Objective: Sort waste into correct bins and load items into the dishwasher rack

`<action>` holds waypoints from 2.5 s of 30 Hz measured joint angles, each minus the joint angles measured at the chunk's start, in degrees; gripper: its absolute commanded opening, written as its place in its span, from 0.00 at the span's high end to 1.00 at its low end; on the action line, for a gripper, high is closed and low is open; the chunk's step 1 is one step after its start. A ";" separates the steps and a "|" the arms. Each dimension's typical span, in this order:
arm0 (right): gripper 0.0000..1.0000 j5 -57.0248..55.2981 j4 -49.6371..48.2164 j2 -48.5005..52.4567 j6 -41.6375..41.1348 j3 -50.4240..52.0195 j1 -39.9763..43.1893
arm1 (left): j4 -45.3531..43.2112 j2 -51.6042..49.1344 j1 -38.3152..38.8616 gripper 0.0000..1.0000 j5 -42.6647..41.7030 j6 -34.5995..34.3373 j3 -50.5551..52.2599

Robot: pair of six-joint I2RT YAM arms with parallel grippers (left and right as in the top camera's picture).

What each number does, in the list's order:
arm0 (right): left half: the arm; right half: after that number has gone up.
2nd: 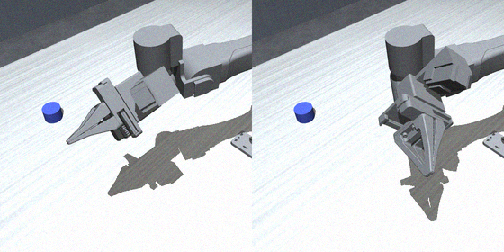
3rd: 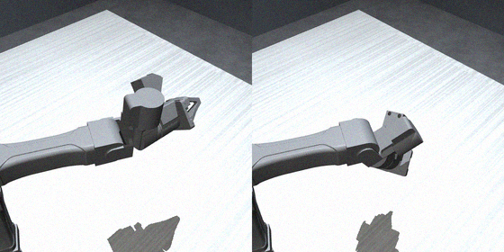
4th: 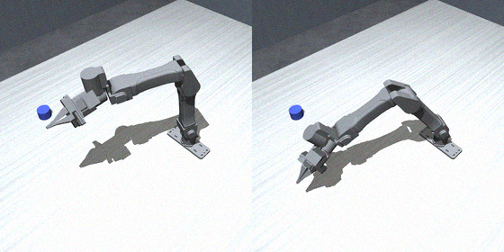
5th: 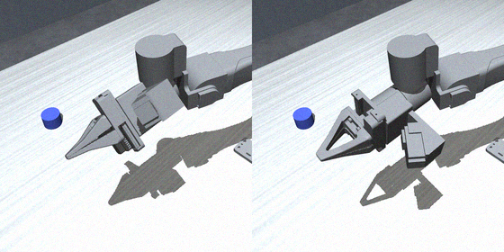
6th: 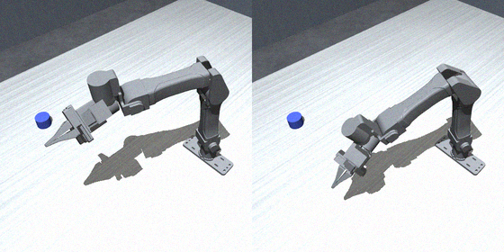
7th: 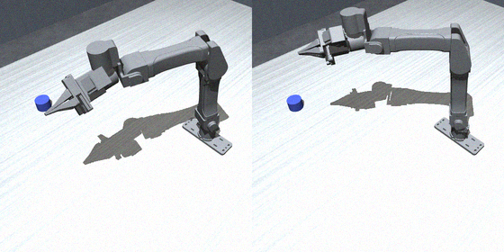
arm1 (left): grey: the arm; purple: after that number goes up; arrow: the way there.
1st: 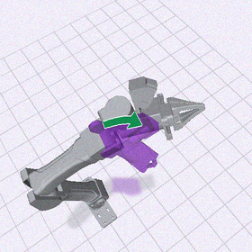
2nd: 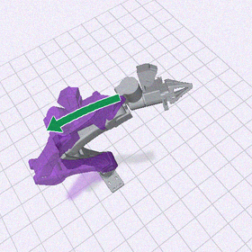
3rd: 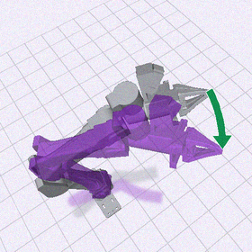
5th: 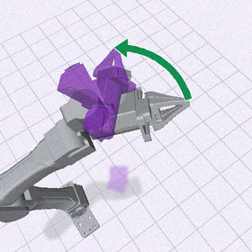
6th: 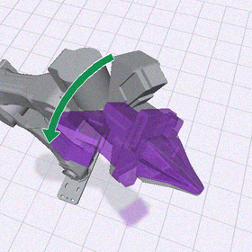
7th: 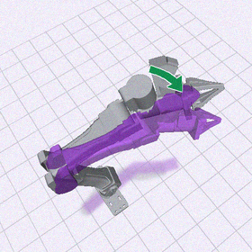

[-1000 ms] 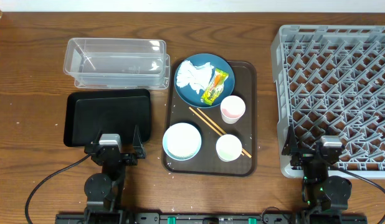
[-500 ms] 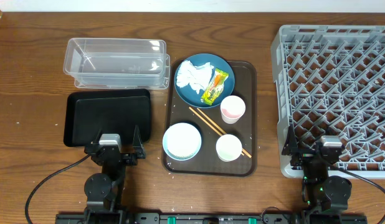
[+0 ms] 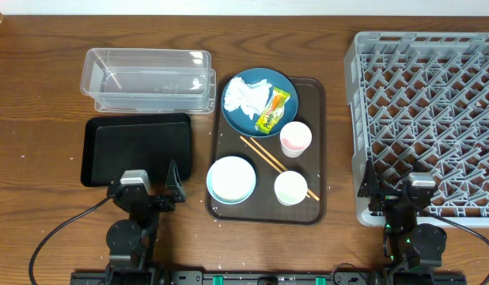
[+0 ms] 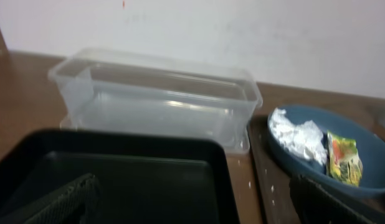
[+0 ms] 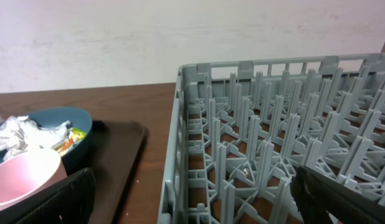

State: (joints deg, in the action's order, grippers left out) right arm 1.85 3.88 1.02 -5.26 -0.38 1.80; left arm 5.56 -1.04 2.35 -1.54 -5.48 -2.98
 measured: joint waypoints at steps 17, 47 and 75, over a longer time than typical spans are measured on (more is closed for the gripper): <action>0.01 -1.42 2.27 22.62 -0.63 -18.58 0.00 | 30.93 -43.23 0.00 0.01 -1.99 -1.36 -38.45; 0.01 1.66 22.08 56.41 -0.85 -44.68 0.00 | 30.32 -87.97 9.84 0.03 -12.07 7.54 -75.78; 0.01 1.81 22.08 56.41 -0.85 -44.68 0.00 | 14.58 -117.46 20.41 0.43 -7.93 14.10 -78.01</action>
State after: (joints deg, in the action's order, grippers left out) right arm 3.66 25.96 57.43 -6.11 -45.06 1.80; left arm 20.14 -118.50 22.76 -9.47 8.62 -80.99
